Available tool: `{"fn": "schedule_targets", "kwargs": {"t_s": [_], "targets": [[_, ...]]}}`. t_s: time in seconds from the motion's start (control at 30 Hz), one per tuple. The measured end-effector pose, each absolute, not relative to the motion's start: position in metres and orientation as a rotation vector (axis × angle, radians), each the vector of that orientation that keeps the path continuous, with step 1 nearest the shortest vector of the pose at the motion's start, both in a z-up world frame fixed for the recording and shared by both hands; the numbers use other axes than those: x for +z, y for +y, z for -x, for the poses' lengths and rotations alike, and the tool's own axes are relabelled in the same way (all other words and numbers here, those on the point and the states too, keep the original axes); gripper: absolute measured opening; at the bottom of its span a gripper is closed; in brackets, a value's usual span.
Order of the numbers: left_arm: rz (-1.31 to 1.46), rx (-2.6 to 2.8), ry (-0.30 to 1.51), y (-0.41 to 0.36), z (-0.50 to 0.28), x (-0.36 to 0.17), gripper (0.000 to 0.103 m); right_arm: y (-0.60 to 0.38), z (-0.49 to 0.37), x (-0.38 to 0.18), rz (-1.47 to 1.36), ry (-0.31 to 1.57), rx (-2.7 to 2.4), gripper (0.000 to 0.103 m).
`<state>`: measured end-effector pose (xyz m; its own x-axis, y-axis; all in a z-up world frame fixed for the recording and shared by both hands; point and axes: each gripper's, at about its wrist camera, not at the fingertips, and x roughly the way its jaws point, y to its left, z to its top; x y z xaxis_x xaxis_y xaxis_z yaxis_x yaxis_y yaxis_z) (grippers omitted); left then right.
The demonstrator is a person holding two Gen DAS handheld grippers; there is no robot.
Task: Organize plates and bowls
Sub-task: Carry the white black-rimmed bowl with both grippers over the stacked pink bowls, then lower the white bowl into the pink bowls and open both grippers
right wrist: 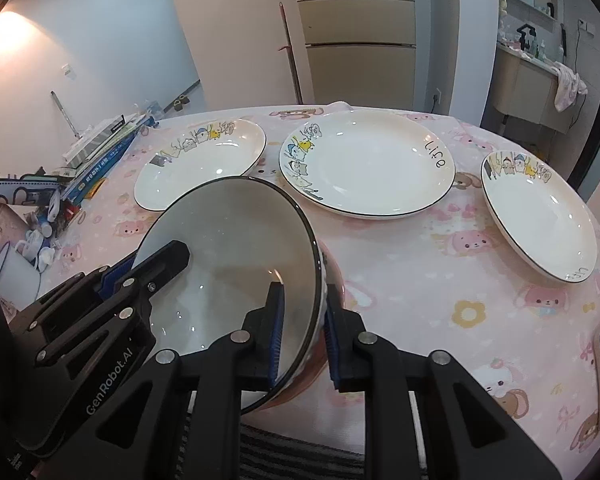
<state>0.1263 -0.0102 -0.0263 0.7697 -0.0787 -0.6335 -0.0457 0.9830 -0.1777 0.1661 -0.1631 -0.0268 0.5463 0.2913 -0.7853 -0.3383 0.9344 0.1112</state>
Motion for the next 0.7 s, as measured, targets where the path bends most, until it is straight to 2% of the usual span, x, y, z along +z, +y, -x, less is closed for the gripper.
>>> {"fn": "schedule_targets", "kwargs": {"t_s": [0.7], "targets": [[0.123,-0.014,0.658,-0.018,-0.116,-0.026,0.013,-0.149,-0.154,-0.021,0.317,0.827,0.377,0.02]]}}
